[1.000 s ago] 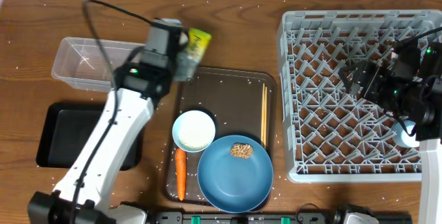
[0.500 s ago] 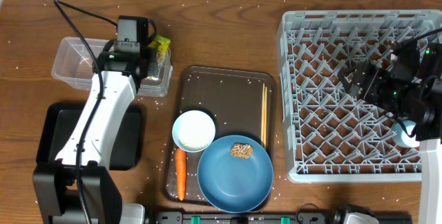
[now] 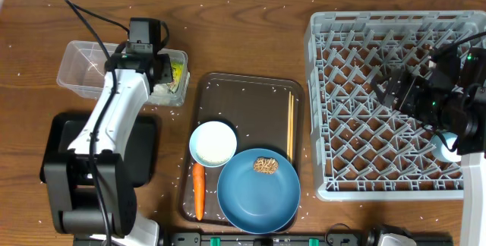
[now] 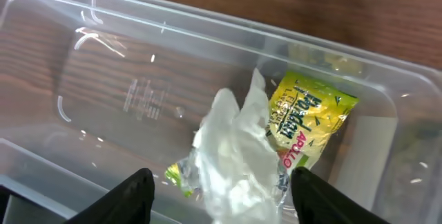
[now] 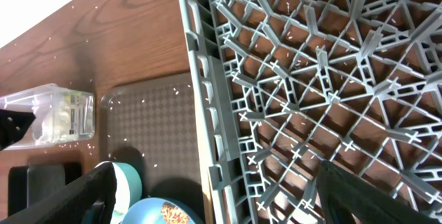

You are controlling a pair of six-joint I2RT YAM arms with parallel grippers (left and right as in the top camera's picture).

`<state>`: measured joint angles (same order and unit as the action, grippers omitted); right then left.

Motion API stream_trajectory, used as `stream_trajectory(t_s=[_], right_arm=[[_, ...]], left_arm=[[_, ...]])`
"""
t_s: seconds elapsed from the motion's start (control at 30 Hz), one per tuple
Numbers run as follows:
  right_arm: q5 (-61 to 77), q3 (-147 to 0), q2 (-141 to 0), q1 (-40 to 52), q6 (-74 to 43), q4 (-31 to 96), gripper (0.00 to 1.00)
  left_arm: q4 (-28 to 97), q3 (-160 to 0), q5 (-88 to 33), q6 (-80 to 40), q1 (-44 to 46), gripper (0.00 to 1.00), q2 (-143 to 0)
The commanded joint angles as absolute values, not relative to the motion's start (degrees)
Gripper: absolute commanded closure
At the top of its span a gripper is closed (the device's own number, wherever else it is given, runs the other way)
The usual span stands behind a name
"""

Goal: Sort waste into correct bins and load items into the dishwasher rack
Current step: 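Grasp the white bowl of rice by its rim with the left gripper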

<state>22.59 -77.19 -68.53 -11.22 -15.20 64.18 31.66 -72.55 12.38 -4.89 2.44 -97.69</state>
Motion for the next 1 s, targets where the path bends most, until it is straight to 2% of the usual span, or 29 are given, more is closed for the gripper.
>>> stream_trajectory(t_s=[0.0,0.1,0.33,0.57,0.63,0.77,0.97], right_arm=[[22.46,-77.56,-68.62,-10.44,-14.04,64.71,0.14],[22.48,-77.56,-68.62,-10.44,-14.04,64.75,0.14],[22.44,-77.56,-68.62,-10.44,-12.32,63.13,0.14],[22.46,-77.56,-68.62,-10.44,-12.36,62.61,0.14],[22.48,-77.56,-68.62,-10.44,-12.36,62.63,0.14],[22.48,-77.56,-68.62,-10.44,-12.36,63.09,0.14],[22.48,-77.56,-68.62,-10.44,-12.36,63.29,0.14]], left_arm=[[33.04,-74.32,12.60,-5.10,2.17,0.35,-93.86],[36.75,-74.56,10.00,-6.20,2.87,0.35,-88.90],[49.08,-74.48,-4.78,-6.20,7.53,0.35,-78.26],[60.99,-70.50,-5.37,-10.94,14.70,0.36,-77.49],[60.80,-67.26,-5.37,-12.67,15.29,0.36,-77.91],[55.83,-59.27,-5.41,-16.71,14.48,0.49,-79.07],[45.01,-49.84,-10.72,-17.47,14.20,0.54,-82.17]])
